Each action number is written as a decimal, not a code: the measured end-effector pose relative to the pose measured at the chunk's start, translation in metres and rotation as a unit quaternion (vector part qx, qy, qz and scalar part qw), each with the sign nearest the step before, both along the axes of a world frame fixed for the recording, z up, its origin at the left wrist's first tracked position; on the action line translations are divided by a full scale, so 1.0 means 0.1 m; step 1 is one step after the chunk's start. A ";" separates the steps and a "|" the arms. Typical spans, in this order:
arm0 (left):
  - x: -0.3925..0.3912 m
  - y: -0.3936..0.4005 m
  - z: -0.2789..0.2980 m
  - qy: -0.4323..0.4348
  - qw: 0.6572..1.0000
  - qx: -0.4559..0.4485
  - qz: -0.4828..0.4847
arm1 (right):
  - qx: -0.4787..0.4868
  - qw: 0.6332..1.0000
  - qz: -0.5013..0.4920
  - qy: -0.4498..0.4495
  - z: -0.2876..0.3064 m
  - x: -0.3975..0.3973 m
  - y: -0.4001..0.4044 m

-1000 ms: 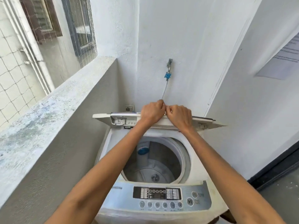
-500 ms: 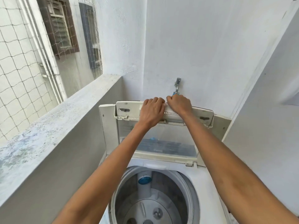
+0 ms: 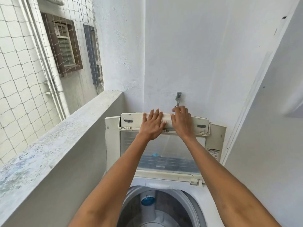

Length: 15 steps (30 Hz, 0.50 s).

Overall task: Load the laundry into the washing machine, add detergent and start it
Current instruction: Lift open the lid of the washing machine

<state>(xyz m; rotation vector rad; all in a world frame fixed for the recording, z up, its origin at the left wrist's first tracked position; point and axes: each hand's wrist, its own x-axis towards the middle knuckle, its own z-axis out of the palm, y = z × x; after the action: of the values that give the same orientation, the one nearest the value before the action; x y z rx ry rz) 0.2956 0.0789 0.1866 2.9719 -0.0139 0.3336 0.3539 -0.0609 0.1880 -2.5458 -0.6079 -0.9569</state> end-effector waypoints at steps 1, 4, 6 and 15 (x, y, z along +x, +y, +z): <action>0.02 -0.01 0.01 0.007 1.000 -0.001 0.003 | -0.009 1.000 0.003 -0.023 -0.10 -0.05 -0.05; 0.02 -0.04 0.03 0.021 1.000 0.003 0.015 | -0.005 0.999 0.044 0.004 -0.22 -0.17 -0.18; -0.02 -0.07 0.03 0.004 1.000 -0.014 0.027 | -0.010 0.998 0.056 0.034 -0.20 -0.20 -0.21; -0.29 -0.09 -0.10 -0.004 0.999 -0.037 0.038 | -0.116 0.968 0.009 0.223 0.04 -0.32 -0.13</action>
<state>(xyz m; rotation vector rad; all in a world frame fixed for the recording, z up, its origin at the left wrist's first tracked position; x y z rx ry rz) 0.2661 0.0695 0.1770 2.9025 0.1090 0.3466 0.3220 -0.0738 0.1924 -2.8214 -0.6316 -0.2929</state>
